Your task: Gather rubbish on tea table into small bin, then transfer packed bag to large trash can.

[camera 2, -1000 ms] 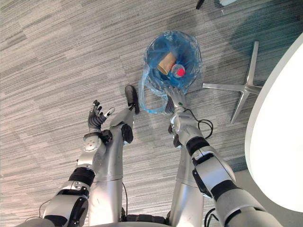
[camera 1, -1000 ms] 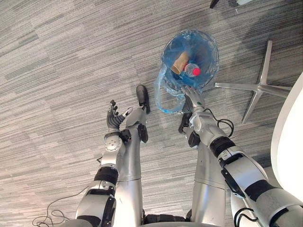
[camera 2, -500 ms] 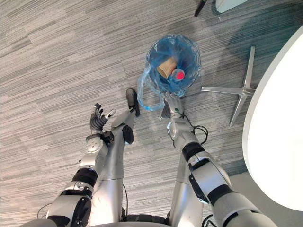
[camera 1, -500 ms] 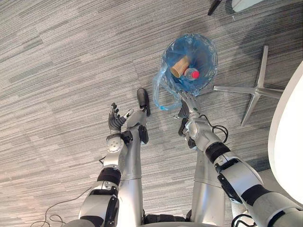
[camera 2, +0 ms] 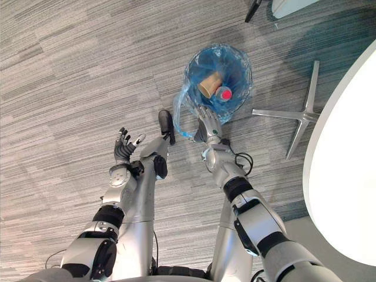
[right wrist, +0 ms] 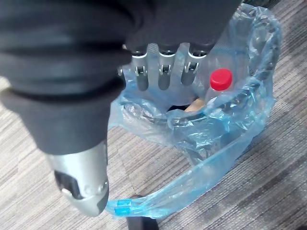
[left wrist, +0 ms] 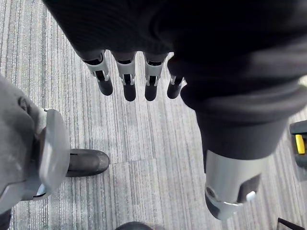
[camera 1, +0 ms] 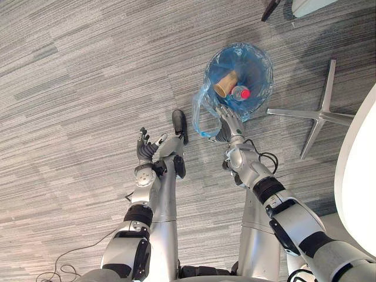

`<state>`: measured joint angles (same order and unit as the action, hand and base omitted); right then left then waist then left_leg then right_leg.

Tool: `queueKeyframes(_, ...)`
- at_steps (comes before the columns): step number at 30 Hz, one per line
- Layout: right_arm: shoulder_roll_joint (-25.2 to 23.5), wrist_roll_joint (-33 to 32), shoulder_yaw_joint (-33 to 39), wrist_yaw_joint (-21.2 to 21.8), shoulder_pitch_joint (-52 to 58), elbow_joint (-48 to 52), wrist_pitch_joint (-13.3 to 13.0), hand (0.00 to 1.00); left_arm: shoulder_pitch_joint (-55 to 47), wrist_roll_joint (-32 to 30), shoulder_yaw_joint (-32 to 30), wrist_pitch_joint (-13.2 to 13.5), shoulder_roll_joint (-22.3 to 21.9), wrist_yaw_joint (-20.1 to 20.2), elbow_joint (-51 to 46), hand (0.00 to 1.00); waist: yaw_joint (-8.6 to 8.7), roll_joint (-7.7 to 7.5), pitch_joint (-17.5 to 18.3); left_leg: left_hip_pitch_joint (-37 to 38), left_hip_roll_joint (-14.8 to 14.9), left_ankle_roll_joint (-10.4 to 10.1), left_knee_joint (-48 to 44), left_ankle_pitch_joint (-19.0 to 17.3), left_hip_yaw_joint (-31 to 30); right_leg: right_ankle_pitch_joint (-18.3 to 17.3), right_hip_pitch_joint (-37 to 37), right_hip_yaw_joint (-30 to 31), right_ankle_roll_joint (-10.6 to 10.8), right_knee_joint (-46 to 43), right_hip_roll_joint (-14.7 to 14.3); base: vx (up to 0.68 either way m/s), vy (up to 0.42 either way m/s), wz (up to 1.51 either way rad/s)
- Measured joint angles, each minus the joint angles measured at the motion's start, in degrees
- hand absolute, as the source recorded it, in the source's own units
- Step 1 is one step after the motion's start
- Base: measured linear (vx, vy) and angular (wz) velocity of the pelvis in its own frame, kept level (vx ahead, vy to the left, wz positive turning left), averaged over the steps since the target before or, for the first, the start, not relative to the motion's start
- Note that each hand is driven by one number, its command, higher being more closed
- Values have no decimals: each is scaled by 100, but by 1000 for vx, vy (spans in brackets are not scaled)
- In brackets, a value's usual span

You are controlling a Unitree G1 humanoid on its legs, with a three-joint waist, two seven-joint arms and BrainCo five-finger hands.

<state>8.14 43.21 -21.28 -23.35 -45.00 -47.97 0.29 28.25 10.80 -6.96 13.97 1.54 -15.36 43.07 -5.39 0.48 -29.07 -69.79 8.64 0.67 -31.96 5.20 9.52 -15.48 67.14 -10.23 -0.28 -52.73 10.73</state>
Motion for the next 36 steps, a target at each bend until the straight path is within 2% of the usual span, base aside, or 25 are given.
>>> queueKeyframes(9, -54, -45, -37, 127, 3, -1, -7, 0, 0, 1, 0, 0, -4, -3, -2, 0, 1, 0, 0, 0, -14, -11, 94, 8, 10, 0, 5, -19, 0, 72, 4, 0, 0, 0)
queueKeyframes(19, -85, -105, -301, 467, -17, -129, -127, 0, -1, 3, 9, 6, -15, -3, -30, 0, 4, 0, 0, -42, -81, -27, 196, 20, -14, -31, 39, -53, 2, 106, 46, -7, -16, 4)
queueKeyframes(29, -68, -287, -341, 613, -299, -656, -93, 0, 7, 95, 60, 118, 67, 0, -321, 0, -7, 0, 0, -467, -166, -30, 169, 44, -47, -117, 485, -74, -9, -82, 151, -25, -8, 8)
queueKeyframes(30, -65, -291, -335, 616, -330, -709, -91, 100, 8, 99, 66, 136, 92, 2, -325, 0, -6, 0, 0, -500, -172, -29, 142, 43, -47, -137, 526, -69, -5, -116, 162, -30, -3, 4)
queueKeyframes(36, -70, -476, -337, 734, -336, -755, 12, 100, 27, 103, 67, 155, 152, 1, -329, 0, -10, 0, 0, -597, -186, -29, 82, 43, -70, -192, 630, -76, -29, -232, 193, -40, -4, 4)
